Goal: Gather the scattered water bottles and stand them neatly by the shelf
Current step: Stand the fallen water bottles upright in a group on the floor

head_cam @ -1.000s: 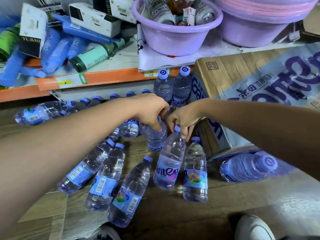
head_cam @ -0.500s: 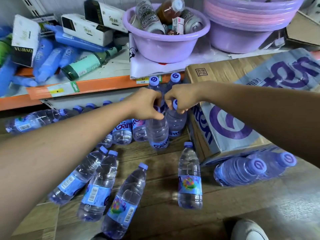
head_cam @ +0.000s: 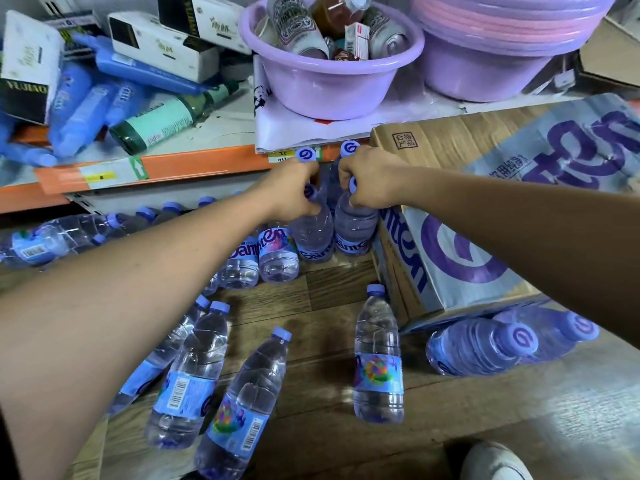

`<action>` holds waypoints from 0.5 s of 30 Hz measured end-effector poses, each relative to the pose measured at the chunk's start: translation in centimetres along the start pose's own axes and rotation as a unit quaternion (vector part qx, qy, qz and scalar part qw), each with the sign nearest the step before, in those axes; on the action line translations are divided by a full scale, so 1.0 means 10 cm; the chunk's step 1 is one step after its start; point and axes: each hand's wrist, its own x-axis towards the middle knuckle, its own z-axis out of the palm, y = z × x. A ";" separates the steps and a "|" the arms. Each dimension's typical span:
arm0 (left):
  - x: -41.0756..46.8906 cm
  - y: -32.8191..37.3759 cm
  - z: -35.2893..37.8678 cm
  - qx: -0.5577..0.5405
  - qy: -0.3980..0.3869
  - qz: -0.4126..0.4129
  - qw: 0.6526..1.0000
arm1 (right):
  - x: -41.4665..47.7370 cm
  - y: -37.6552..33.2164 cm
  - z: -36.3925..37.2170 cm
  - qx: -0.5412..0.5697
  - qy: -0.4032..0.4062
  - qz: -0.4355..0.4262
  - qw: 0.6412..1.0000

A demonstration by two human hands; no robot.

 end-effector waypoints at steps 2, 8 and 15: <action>0.03 -0.01 0.05 0.019 -0.014 0.015 1.000 | 0.01 0.00 0.03 -0.011 -0.004 0.009 1.000; 0.05 0.00 0.11 0.088 -0.038 0.046 0.994 | 0.05 0.01 0.06 -0.043 -0.007 0.011 0.999; 0.06 0.07 -0.01 0.118 -0.044 0.049 0.991 | 0.05 0.01 0.10 -0.086 -0.015 0.013 0.996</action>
